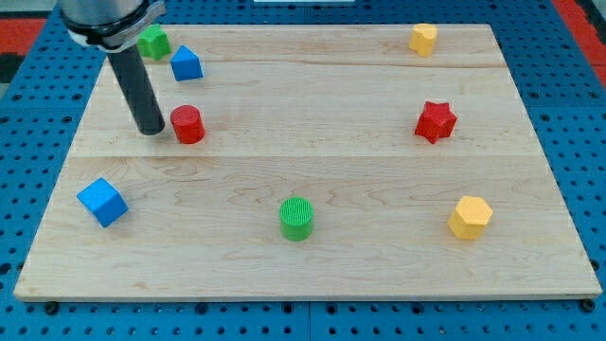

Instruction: Slide the red circle towards the center of the board

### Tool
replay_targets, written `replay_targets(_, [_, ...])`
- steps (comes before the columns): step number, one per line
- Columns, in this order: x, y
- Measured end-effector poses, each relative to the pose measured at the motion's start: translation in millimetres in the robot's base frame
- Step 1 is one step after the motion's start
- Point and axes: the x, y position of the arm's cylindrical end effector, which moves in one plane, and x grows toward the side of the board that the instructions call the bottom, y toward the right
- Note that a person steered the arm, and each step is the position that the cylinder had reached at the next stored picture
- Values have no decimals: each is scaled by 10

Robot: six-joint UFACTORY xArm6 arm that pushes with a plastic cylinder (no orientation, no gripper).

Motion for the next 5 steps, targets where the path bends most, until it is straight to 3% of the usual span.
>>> replay_targets(4, [312, 1244])
replay_targets(5, [-25, 1152])
